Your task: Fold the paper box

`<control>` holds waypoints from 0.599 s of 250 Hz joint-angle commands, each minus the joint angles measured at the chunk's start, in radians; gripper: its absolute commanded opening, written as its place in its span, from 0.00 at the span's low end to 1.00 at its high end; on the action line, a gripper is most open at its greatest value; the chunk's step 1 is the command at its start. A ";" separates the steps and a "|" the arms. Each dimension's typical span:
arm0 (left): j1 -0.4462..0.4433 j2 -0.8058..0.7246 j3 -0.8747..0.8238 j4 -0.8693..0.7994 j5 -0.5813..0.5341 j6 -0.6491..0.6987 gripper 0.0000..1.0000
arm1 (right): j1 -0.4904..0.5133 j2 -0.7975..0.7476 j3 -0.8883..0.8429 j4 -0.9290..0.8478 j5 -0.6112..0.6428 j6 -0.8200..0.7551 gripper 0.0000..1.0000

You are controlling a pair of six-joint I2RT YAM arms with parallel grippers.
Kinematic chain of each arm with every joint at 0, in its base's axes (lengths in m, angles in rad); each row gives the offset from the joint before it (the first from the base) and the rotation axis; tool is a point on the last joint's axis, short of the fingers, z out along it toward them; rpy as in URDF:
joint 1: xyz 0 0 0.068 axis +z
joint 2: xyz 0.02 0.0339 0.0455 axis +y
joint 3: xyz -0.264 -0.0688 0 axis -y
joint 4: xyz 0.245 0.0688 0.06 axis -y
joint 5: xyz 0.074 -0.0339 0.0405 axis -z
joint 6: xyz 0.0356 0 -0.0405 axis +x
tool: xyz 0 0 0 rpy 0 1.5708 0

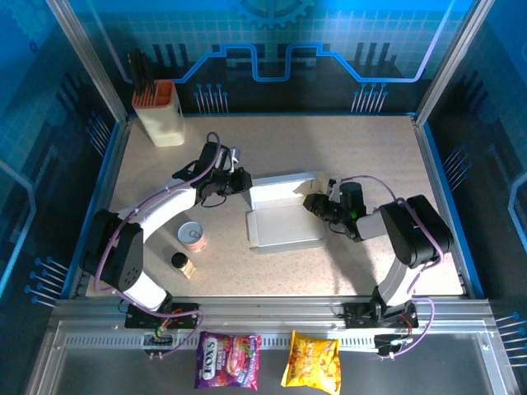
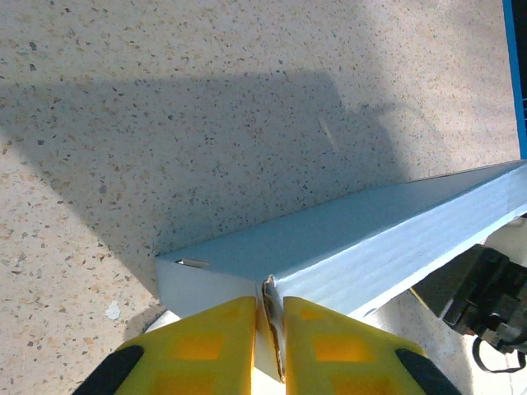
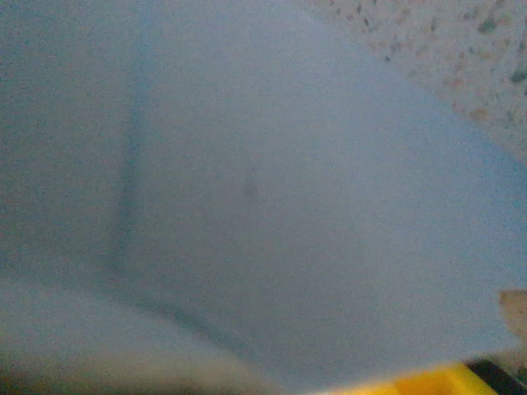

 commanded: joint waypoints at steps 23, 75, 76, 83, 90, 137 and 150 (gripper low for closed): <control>0.006 0.023 -0.038 -0.093 0.000 -0.009 0.16 | 0.020 0.086 0.004 0.107 0.008 0.047 0.37; 0.005 0.021 -0.034 -0.101 -0.006 -0.005 0.16 | -0.018 0.057 -0.035 0.138 -0.020 0.049 0.40; 0.005 0.021 -0.035 -0.101 -0.007 -0.005 0.16 | -0.019 0.054 -0.035 0.135 -0.020 0.048 0.40; 0.005 0.022 -0.034 -0.101 -0.008 -0.005 0.16 | -0.027 0.034 -0.039 0.113 -0.020 0.034 0.40; 0.006 0.022 -0.033 -0.103 -0.010 -0.003 0.16 | -0.036 0.011 -0.042 0.087 -0.019 0.020 0.41; 0.006 0.028 -0.030 -0.104 -0.008 -0.002 0.16 | -0.101 -0.134 -0.039 -0.108 -0.024 -0.089 0.43; 0.006 0.029 -0.029 -0.104 -0.008 -0.003 0.16 | -0.114 -0.171 -0.033 -0.164 -0.018 -0.123 0.44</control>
